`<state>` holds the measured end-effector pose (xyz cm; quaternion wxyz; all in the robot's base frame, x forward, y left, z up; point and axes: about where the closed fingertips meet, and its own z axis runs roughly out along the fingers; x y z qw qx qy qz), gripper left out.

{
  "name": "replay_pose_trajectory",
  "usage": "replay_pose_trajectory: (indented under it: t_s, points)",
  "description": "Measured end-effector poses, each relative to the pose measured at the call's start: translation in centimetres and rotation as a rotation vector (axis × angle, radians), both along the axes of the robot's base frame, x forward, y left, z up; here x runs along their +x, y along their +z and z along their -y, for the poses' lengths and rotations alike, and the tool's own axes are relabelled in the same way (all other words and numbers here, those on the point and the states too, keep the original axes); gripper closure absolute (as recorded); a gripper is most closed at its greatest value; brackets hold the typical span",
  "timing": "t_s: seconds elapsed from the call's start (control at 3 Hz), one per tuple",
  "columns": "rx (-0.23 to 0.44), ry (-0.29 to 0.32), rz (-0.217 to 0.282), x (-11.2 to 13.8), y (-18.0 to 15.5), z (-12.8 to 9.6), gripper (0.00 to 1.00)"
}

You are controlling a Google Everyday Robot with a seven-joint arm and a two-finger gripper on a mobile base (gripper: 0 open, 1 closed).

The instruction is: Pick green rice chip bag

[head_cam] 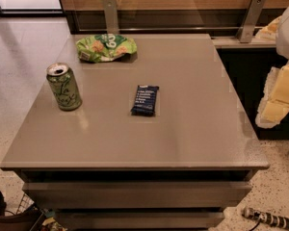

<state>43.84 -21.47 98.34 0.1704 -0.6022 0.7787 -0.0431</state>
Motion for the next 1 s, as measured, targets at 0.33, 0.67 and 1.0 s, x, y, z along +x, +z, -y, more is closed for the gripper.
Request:
replay_pose_trajectory:
  t_s: [0.33,0.67,1.0]
  points:
    - [0.0,0.0,0.0,0.0,0.0,0.0,0.0]
    - [0.045,0.0,0.046,2.8,0.6,-0.3,0.0]
    - [0.196,0.039,0.157,10.7,2.1,-2.5,0.0]
